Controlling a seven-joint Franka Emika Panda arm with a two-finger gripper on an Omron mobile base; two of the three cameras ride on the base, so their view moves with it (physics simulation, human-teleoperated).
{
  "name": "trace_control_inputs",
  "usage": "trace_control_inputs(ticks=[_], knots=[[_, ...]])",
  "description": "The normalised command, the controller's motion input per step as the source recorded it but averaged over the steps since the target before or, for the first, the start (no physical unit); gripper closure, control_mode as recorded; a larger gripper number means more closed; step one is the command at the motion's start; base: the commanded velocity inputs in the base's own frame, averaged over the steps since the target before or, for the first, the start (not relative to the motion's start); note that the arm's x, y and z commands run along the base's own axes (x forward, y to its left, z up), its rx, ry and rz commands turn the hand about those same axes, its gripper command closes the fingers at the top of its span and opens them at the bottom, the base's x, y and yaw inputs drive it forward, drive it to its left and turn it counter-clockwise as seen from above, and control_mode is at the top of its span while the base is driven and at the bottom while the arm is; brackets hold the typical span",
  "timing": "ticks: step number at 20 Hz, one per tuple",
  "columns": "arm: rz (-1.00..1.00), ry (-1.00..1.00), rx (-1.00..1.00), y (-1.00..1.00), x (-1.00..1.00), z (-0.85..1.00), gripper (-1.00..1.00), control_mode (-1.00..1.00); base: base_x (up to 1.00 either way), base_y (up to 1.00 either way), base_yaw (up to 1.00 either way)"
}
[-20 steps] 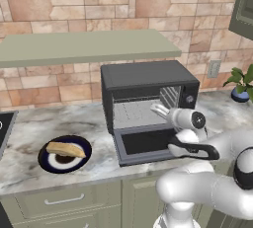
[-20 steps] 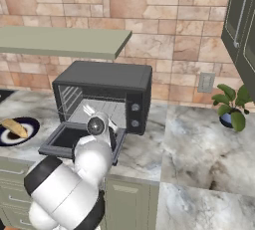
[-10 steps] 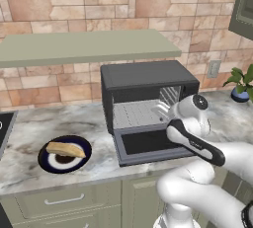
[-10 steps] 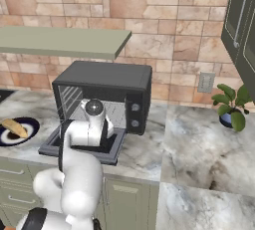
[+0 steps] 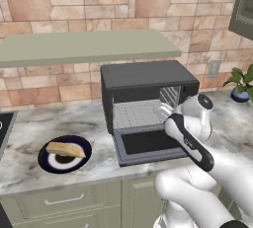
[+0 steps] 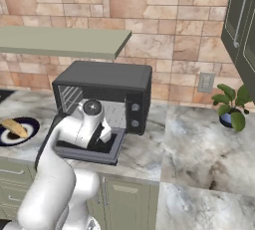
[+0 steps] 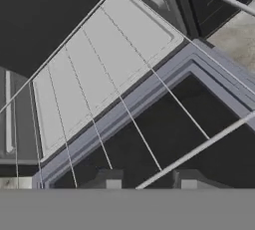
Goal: Pull the toaster oven rack outwards. Pick up the baguette from the plate and place it on the toaster oven rack. Close the toaster oven door fully and set the temperature to the lowest setting.
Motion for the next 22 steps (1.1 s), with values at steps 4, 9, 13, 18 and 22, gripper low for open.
trace_control_inputs(ticks=[4, 9, 13, 18, 22], knots=[[0.0, -0.04, 0.0, 0.0, -0.33, 0.55, 1.0, -1.0, 0.0, 0.0, 0.0], [0.0, -0.01, 0.0, 0.0, -0.39, 0.63, 1.0, -1.0, 0.0, 0.0, 0.0], [0.0, 0.0, 0.0, 0.03, -0.37, 0.72, 1.0, -1.0, 0.0, 0.0, 0.0], [0.0, 0.0, -0.02, 0.11, -0.39, 0.73, 1.0, -1.0, 0.0, 0.0, 0.0], [0.0, 0.0, -0.08, 0.24, -0.13, 0.46, 1.0, -1.0, 0.0, 0.0, 0.0]])
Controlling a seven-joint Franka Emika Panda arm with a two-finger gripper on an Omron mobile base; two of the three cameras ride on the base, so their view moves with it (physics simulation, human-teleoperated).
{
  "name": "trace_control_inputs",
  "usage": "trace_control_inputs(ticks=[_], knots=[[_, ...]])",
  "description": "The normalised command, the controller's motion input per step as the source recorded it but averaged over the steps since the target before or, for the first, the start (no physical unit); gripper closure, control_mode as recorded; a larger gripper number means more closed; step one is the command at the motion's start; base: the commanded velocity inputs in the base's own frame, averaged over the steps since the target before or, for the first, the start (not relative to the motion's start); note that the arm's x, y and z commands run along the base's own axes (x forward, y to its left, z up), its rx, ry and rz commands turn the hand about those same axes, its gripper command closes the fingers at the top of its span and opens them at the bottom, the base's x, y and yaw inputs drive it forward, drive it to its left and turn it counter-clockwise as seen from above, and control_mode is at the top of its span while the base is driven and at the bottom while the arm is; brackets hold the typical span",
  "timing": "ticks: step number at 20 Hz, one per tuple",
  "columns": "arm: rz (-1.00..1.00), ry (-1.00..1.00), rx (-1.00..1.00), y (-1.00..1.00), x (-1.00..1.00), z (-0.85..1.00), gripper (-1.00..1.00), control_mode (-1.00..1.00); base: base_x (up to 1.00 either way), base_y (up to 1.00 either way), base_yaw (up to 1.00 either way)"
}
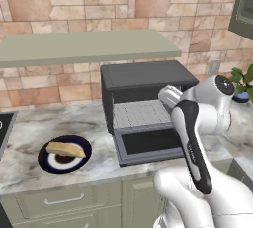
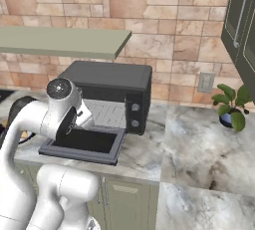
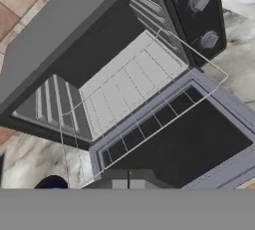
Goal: Pull the toaster oven rack outwards. Pick up the baguette from the plate and place it on the toaster oven rack. Close the toaster oven door fully and set the temperature to the lowest setting.
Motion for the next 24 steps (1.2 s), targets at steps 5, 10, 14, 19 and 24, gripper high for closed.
trace_control_inputs(ticks=[5, 10, 14, 19, 24], knots=[[0.0, 0.05, -0.09, 0.34, -0.03, 0.38, 1.0, -1.0, 0.0, 0.0, 0.0], [0.04, 0.09, -0.08, 0.32, 0.0, 0.09, 1.0, -1.0, 0.0, 0.0, 0.0], [0.24, 0.03, -0.08, 0.45, -0.16, 0.0, 1.0, -1.0, 0.0, 0.0, 0.0], [0.36, 0.0, -0.04, 0.42, -0.26, -0.05, 1.0, -1.0, 0.0, 0.0, 0.0], [0.34, 0.0, -0.08, 0.57, -0.11, 0.0, 1.0, -1.0, 0.0, 0.0, 0.0]])
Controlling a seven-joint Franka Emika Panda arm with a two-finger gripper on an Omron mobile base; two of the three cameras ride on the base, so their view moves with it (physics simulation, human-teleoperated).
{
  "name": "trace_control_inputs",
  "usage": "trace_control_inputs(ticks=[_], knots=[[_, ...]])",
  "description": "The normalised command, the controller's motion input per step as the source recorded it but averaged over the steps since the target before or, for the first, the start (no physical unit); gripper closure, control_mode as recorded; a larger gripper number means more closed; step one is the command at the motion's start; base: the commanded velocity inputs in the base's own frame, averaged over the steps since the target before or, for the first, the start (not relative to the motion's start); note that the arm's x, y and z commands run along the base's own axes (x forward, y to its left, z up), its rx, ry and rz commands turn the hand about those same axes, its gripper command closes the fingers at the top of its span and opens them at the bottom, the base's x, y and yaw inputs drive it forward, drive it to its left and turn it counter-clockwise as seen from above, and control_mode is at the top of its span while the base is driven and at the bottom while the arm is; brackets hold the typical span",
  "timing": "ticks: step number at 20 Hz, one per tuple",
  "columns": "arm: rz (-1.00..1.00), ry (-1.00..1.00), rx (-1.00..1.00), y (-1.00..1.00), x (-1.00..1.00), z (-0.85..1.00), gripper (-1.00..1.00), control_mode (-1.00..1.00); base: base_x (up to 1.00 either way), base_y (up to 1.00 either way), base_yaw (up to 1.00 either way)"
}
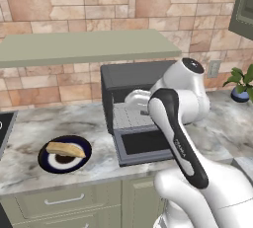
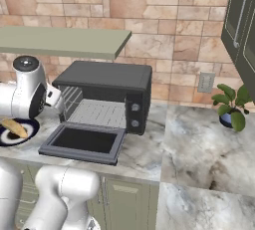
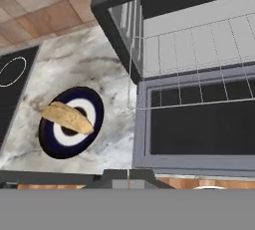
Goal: Pull the toaster oven rack outwards. Pick up the baguette from the plate and place it on the toaster oven rack. Close the toaster oven door fully and set the temperature to the lowest setting.
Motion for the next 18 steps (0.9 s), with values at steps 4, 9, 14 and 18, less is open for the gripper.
trace_control_inputs(ticks=[4, 9, 14, 18], knots=[[0.23, 0.0, -0.14, 0.8, -0.13, -0.06, -1.0, -1.0, 0.0, 0.0, 0.0], [0.24, 0.01, -0.16, 0.79, -0.05, -0.18, -1.0, -1.0, 0.0, 0.0, 0.0], [0.15, 0.0, -0.11, 0.33, -0.06, -0.06, -1.0, -1.0, 0.0, 0.0, 0.0], [0.06, 0.01, -0.13, 0.08, 0.0, -0.03, -1.0, -1.0, 0.0, 0.0, 0.0]])
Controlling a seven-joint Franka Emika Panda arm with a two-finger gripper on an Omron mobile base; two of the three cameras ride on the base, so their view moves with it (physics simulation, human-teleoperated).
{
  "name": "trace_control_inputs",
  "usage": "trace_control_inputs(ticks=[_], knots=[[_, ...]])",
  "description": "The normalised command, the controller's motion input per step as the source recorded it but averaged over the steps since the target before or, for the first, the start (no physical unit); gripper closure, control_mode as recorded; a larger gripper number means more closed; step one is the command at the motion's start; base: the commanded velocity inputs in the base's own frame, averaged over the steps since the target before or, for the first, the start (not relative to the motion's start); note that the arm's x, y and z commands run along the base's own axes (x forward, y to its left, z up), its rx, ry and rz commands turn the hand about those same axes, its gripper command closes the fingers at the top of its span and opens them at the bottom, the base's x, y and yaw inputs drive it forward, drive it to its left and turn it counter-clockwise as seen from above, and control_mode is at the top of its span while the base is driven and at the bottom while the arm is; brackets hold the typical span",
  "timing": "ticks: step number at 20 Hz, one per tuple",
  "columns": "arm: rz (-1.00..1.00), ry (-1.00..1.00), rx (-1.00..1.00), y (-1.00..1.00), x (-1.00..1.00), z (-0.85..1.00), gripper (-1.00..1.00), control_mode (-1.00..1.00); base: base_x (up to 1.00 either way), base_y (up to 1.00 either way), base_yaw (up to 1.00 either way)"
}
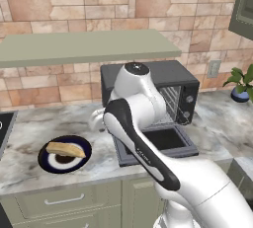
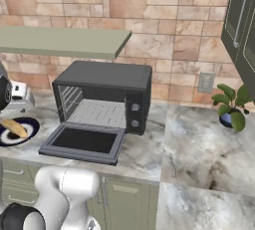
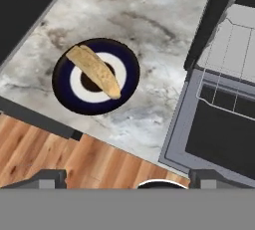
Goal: Pull the toaster oven rack outwards. Pick up the baguette from the plate and place it on the toaster oven rack. Close the toaster oven door fully and set the temperature to the lowest setting.
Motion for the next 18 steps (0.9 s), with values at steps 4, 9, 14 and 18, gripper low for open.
trace_control_inputs(ticks=[4, 9, 14, 18], knots=[[0.05, 0.02, -0.09, 0.11, 0.0, -0.21, -1.0, -1.0, 0.0, 0.0, 0.0], [0.01, 0.01, -0.01, 0.02, 0.0, -0.04, -1.0, -1.0, 0.0, 0.0, 0.0], [0.0, 0.0, -0.01, 0.0, 0.0, -0.03, -1.0, -1.0, 0.0, 0.0, 0.0], [0.0, 0.0, -0.01, 0.02, 0.0, -0.06, -1.0, -1.0, 0.0, 0.0, 0.0]])
